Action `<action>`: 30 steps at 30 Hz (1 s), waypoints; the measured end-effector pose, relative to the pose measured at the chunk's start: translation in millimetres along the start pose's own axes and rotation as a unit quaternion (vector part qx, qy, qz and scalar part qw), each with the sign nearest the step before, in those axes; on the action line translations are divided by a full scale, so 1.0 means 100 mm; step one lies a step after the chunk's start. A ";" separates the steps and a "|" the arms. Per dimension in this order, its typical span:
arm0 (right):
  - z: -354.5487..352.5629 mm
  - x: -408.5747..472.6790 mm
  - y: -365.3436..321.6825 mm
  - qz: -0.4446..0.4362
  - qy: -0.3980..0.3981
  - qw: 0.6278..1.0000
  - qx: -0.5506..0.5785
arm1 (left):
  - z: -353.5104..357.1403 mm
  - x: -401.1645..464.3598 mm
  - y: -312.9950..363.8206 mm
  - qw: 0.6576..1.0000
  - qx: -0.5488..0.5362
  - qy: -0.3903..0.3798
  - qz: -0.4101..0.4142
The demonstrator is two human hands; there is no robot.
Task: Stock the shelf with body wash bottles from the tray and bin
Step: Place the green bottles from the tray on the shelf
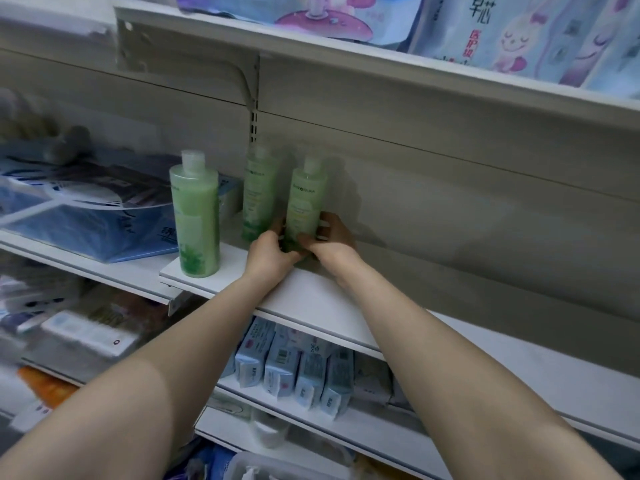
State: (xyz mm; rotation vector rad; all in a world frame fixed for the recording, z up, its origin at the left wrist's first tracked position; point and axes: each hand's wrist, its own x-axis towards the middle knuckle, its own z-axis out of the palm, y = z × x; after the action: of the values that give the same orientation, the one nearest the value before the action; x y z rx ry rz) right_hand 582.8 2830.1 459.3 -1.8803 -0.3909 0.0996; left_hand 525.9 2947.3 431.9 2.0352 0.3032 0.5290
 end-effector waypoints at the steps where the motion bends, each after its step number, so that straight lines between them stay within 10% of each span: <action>1: -0.01 -0.06 0.00 0.001 -0.001 1.000 0.001 | -0.01 -0.05 0.00 1.000 0.005 -0.004 -0.001; 22: -0.17 -2.06 0.32 -0.003 0.061 0.997 -0.047 | -0.21 -1.88 0.03 0.990 -0.086 -0.072 0.090; 30: 0.13 -2.92 1.43 0.150 0.032 0.987 -0.052 | 0.19 -2.71 -0.77 0.982 -0.085 -0.170 -0.020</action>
State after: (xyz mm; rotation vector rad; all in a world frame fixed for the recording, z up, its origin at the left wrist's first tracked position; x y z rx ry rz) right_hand 335.6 2708.5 285.8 -2.0295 -0.0678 0.2247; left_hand 298.2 2857.1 291.6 1.9085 0.0894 0.1688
